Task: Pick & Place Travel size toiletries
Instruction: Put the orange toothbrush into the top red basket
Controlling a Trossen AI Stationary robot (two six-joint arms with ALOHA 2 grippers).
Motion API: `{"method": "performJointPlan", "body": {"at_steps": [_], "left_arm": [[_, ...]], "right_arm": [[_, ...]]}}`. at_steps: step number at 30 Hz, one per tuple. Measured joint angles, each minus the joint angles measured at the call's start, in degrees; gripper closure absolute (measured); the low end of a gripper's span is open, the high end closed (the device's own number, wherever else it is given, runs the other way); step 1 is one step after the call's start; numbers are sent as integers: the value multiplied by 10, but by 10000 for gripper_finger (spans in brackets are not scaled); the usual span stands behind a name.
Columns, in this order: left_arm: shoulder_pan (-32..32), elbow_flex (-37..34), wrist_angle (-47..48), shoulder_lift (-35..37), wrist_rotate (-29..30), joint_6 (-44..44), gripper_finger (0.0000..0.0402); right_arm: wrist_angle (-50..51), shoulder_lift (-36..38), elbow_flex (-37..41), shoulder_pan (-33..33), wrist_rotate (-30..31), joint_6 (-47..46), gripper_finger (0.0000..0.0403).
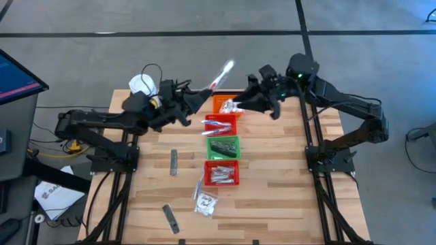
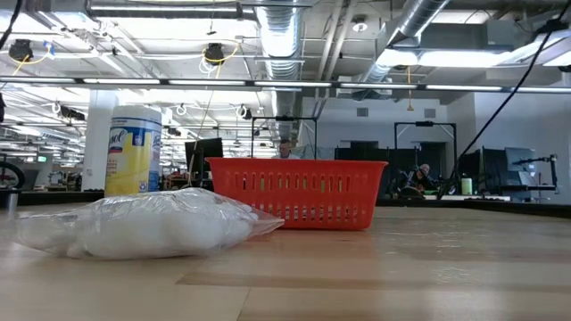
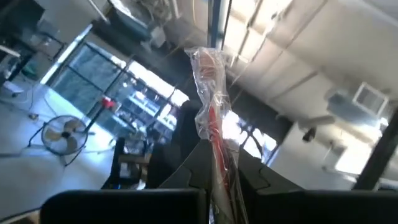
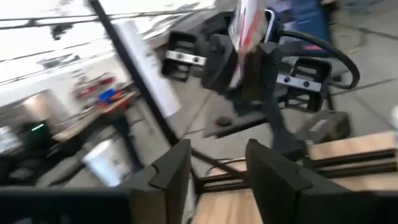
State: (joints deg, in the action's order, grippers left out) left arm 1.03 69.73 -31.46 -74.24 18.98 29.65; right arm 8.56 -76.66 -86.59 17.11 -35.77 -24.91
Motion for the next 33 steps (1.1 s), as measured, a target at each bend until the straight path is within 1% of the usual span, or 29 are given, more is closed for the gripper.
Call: {"method": "performJointPlan", "body": {"at_steps": [4,9,13,15,17,20,24,27,31,33], "left_arm": [[16,0,105,43,-13,8,389],[30,0,276,77,-67,81,389],[40,0,388,76,-124,144,389],[43,0,408,60,-151,161,389],[44,-1,431,45,-187,174,389],[43,-1,426,13,-241,192,389],[40,-1,426,-30,-286,206,389],[40,-1,423,-52,-307,214,389],[40,-1,425,-63,-314,216,389],[40,-1,421,-62,-314,216,389]], "right_arm": [[13,18,-1,24,-97,-5,226],[49,39,-1,69,-183,-6,196],[97,40,-1,106,-245,-6,183],[131,35,-1,112,-262,-2,180],[165,27,-1,108,-269,18,179],[204,14,0,87,-269,62,179],[230,-5,-1,48,-268,112,182],[255,-23,-1,17,-264,145,186],[318,-52,-1,-20,-229,194,193],[350,-65,-1,-35,-200,228,197]]}}
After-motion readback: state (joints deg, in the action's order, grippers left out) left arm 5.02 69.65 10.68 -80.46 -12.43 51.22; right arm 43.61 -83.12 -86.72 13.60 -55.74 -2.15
